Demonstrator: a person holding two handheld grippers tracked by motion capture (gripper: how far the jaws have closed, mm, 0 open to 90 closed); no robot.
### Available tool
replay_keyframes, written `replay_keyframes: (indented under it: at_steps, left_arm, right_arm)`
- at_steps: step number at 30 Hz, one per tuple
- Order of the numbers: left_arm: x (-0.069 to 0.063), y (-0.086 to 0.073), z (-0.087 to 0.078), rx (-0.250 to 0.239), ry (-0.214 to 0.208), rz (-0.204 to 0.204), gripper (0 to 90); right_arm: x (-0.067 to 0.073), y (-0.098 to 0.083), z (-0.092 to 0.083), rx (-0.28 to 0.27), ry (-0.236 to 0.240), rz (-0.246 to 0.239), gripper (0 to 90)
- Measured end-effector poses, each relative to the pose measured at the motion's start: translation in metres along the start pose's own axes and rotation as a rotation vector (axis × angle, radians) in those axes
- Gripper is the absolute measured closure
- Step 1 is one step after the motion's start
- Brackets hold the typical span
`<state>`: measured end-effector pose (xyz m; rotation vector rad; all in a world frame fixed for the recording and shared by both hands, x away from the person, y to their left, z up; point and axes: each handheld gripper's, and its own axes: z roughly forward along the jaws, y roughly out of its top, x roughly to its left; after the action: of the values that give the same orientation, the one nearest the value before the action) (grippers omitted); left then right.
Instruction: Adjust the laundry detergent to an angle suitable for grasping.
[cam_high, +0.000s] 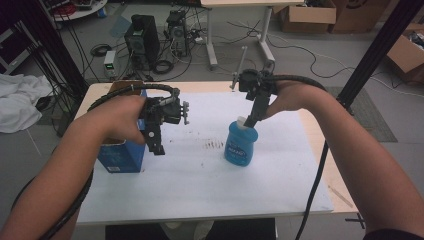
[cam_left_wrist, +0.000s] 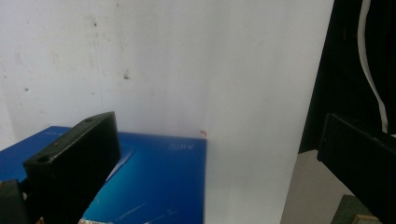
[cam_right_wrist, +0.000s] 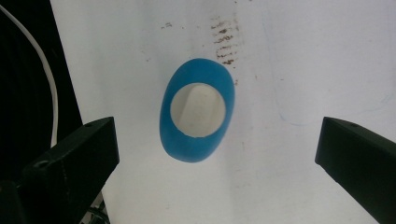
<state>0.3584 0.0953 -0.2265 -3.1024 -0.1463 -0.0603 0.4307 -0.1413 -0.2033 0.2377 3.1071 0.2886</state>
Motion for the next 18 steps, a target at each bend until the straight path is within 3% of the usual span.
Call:
replay_keyframes:
  at_steps: [6, 8, 11, 18]
  left_arm:
    - [0.001, -0.002, -0.001, -0.001, 0.001, -0.009, 0.0]
    - [0.002, -0.003, -0.001, -0.002, 0.005, -0.010, 0.1]
    - [0.003, -0.004, -0.001, -0.005, 0.001, -0.013, 0.1]
    - [0.007, -0.003, 0.002, 0.004, -0.008, -0.012, 0.0]
  right_arm:
    - [-0.009, 0.009, -0.014, -0.011, 0.002, -0.034, 0.0]
    - [-0.011, 0.015, -0.015, -0.010, -0.003, -0.067, 0.0]
    - [-0.014, 0.029, -0.012, -0.007, -0.007, -0.121, 0.0]
    - [-0.021, 0.049, -0.001, 0.044, 0.011, -0.154, 0.0]
